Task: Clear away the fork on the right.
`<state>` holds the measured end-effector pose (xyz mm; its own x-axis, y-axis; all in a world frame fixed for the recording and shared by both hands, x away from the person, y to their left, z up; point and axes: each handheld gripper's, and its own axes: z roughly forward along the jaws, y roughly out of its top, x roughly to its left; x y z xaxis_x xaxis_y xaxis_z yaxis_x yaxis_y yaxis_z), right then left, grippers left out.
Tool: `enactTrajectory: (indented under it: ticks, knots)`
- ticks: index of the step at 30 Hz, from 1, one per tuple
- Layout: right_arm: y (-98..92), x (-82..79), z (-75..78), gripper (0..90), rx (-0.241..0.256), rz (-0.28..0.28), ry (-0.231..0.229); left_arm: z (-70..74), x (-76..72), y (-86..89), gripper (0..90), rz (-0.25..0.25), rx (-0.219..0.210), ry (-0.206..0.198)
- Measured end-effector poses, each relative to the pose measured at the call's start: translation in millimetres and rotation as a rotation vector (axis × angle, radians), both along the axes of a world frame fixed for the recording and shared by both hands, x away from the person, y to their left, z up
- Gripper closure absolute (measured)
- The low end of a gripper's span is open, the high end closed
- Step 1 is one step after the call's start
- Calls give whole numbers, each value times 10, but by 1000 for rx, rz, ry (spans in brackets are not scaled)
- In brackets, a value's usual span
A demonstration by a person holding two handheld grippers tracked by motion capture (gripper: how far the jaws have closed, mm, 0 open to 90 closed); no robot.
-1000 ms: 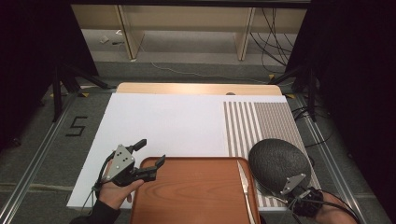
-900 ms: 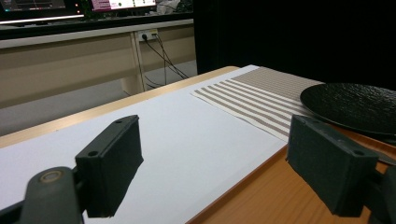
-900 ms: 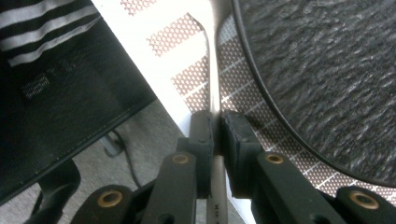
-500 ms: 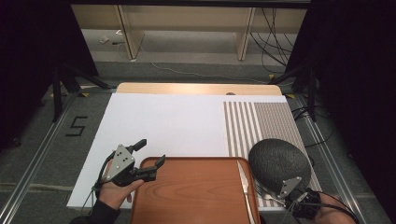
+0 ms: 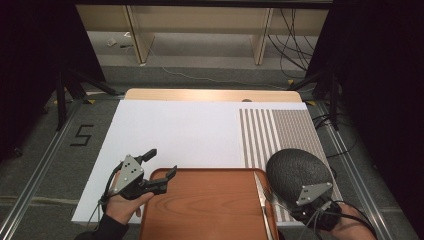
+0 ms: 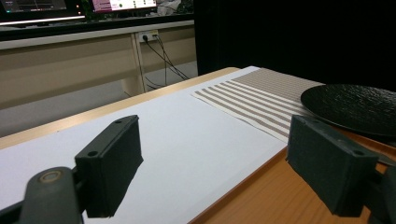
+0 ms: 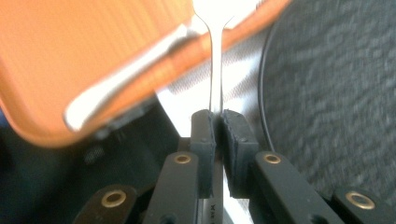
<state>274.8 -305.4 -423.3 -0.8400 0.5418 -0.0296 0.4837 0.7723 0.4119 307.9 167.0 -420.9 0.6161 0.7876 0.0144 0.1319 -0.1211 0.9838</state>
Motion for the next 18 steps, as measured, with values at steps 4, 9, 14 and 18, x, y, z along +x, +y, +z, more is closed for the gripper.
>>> enactTrajectory:
  ticks: [4,9,14,18]
  knots:
    - [146,38,57,841,60,2,-12,5,-4,-1,176,0,0,-3]
    - [257,83,91,841,108,10,-17,1,-2,8,175,2,1,0]
    - [300,126,106,841,156,-10,4,4,-3,6,176,4,-2,-1]
    - [340,162,118,841,192,-35,15,4,-1,5,175,4,-3,-2]
